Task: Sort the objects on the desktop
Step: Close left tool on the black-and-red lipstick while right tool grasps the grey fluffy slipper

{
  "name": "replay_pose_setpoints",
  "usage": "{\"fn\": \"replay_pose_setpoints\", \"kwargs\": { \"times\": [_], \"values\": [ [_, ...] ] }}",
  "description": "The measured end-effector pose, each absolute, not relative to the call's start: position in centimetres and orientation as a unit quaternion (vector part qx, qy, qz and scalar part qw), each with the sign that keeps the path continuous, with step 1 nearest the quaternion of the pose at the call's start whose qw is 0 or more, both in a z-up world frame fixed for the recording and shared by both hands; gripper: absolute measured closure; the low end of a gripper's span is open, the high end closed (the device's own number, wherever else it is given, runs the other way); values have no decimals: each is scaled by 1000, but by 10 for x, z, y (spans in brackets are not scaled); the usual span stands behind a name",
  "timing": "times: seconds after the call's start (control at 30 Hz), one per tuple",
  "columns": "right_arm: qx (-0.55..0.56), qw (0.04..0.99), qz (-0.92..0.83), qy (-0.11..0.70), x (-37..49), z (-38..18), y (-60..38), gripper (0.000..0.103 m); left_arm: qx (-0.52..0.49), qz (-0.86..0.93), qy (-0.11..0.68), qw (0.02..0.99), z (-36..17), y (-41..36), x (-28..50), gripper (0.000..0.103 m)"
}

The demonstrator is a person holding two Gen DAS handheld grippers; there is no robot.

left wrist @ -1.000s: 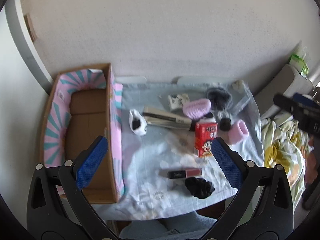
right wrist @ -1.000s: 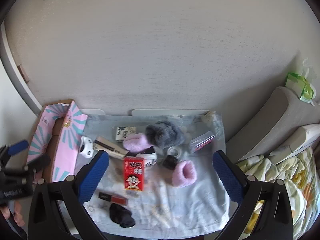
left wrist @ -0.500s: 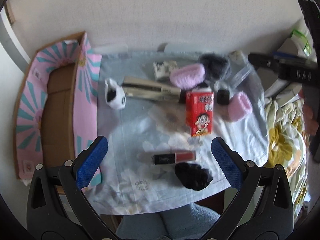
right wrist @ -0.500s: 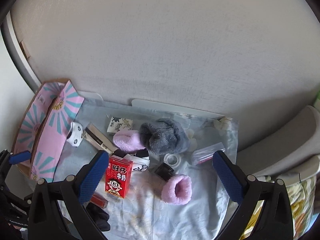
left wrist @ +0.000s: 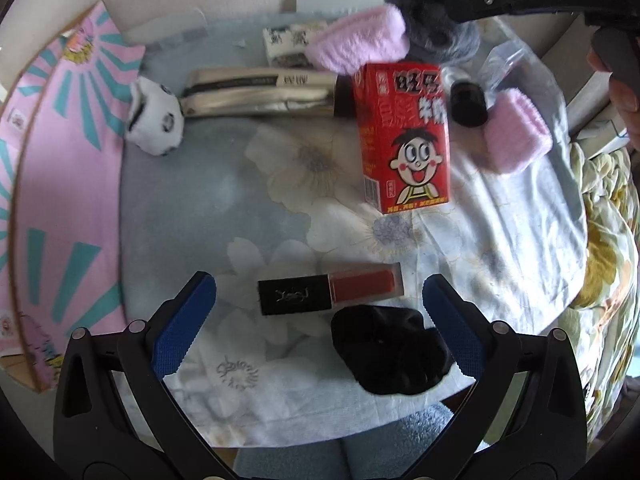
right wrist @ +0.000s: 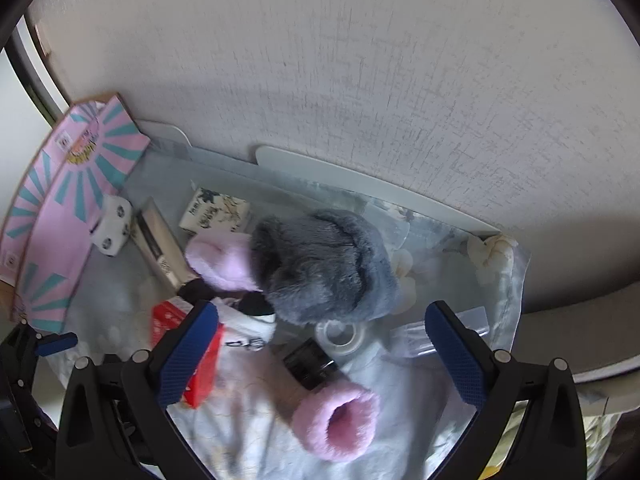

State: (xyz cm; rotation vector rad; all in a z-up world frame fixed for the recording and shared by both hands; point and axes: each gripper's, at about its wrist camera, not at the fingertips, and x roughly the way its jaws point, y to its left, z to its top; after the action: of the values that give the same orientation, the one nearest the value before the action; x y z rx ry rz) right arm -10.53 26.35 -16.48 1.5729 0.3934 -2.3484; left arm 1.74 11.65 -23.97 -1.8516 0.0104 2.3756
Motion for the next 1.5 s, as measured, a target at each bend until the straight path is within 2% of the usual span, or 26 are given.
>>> {"fn": "replay_pose_setpoints", "kwargs": {
  "times": [0.2,0.5,0.6,0.67,0.73,0.8,0.83,0.9,1.07,1.27,1.5],
  "values": [
    [557,157,-801,154,-115,-182,266,0,-642,765,-9,45,-261,117,15,0],
    [586,179,-773,163,-136,-201,269,0,-652,757,-28,32,-266,109,16,2],
    [589,183,-770,163,-142,-204,268,2,-645,763,-28,34,-262,107,18,10],
    [589,184,-770,164,-145,-205,266,8,-641,766,-26,31,-259,105,18,20],
    [592,190,-768,153,-147,-206,267,17,-641,767,-27,35,-258,102,19,20],
    [597,200,-765,139,-149,-207,267,31,-640,767,-31,39,-256,99,20,20],
    [597,202,-765,134,-149,-207,268,33,-639,768,-33,40,-256,98,21,20],
    [596,204,-765,131,-149,-206,268,46,-637,769,-40,42,-254,94,22,20],
    [591,206,-769,126,-148,-199,271,68,-634,771,-47,47,-248,88,23,20],
    [588,205,-775,109,-151,-190,277,77,-621,782,-33,49,-235,83,20,20],
    [582,196,-784,94,-154,-175,290,79,-603,795,-40,57,-206,72,11,20]
  ]
}}
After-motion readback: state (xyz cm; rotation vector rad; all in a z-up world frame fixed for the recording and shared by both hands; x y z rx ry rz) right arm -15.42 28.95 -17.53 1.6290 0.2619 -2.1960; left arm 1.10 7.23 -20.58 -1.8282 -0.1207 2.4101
